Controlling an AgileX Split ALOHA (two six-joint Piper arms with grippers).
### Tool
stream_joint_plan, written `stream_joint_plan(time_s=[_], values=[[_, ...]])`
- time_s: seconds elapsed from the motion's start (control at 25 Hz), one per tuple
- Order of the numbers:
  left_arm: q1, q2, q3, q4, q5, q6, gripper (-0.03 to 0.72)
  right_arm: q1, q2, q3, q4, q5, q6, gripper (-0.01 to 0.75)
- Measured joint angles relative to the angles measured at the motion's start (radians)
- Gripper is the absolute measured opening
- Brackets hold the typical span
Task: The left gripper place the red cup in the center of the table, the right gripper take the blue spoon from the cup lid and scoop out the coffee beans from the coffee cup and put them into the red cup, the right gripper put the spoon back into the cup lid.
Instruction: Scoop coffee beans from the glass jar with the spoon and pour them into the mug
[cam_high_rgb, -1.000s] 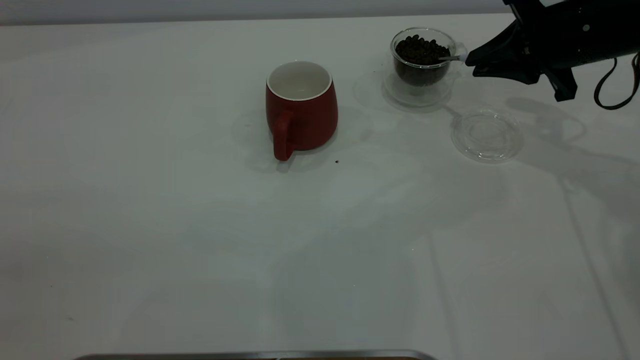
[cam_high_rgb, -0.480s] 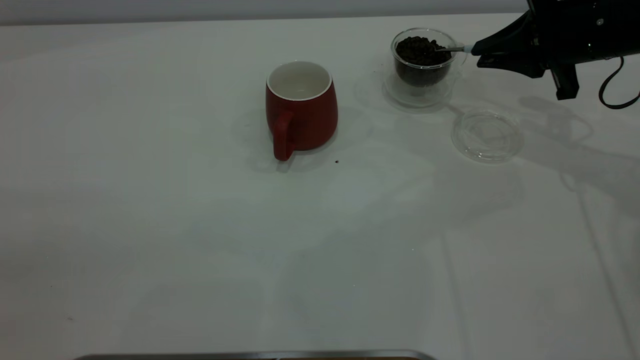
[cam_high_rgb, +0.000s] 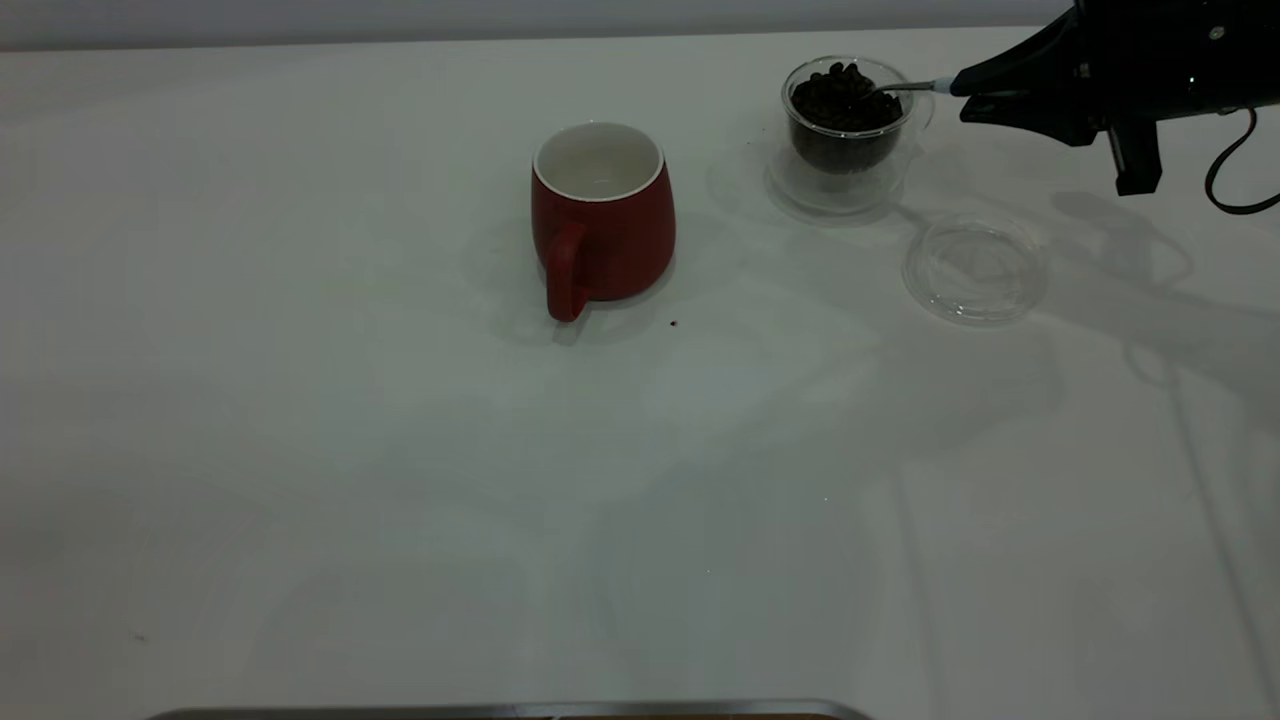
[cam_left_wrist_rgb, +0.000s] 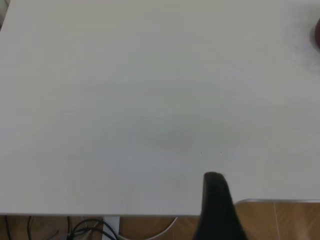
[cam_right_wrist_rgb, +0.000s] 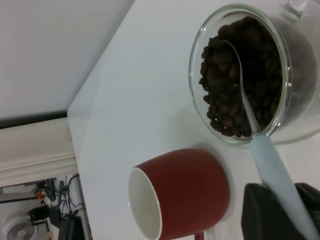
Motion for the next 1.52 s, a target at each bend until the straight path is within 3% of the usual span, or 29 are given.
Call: stream_joint_plan(time_s=[1.52], values=[[0.0, 0.0, 0.0, 0.0, 0.0, 0.002, 0.577, -0.004, 0.0, 0.0, 0.0, 0.133, 0.008, 0.113]])
